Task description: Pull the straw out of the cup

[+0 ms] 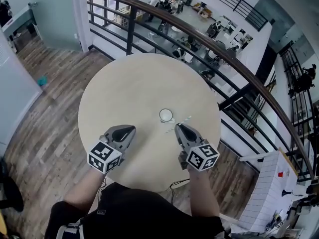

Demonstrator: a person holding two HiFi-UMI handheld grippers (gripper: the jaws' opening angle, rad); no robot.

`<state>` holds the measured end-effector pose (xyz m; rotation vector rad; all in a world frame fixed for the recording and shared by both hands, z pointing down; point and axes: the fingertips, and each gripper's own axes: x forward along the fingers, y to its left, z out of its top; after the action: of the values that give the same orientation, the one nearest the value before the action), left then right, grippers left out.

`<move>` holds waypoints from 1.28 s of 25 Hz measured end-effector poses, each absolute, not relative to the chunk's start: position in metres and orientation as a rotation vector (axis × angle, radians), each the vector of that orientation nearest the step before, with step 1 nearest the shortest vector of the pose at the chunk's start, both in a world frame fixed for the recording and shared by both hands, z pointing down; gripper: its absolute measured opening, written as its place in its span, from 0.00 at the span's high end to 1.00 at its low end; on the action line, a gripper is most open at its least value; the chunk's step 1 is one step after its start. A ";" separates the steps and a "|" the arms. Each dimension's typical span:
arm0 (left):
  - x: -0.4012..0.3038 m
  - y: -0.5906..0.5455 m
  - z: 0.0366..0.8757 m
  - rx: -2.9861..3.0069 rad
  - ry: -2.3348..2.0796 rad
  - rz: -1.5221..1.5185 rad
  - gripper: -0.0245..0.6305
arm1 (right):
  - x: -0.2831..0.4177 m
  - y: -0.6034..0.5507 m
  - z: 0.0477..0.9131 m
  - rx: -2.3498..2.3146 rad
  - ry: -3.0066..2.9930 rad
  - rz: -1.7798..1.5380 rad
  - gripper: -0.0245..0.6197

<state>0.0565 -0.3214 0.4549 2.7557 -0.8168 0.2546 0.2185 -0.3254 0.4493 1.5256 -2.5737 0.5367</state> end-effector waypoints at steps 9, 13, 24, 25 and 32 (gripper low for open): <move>0.080 -0.227 0.437 2.729 -0.901 0.209 0.95 | 0.248 -0.211 0.396 1.535 -2.768 0.459 0.90; 0.075 -0.210 0.408 2.801 -0.949 0.200 0.95 | 0.248 -0.170 0.377 1.552 -2.824 0.453 0.90; 0.055 -0.206 0.365 2.924 -0.884 0.216 0.95 | 0.229 -0.142 0.313 1.640 -2.874 0.255 0.90; 0.053 -0.208 0.362 2.931 -0.882 0.204 0.95 | 0.229 -0.141 0.309 1.654 -2.874 0.231 0.90; 0.048 -0.208 0.352 2.968 -0.852 0.174 0.95 | 0.213 -0.137 0.307 1.642 -2.850 0.226 0.90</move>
<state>0.0479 -0.2081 0.3521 2.9680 -0.8522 0.1739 0.2131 -0.1367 0.3069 1.6423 -2.8501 0.2262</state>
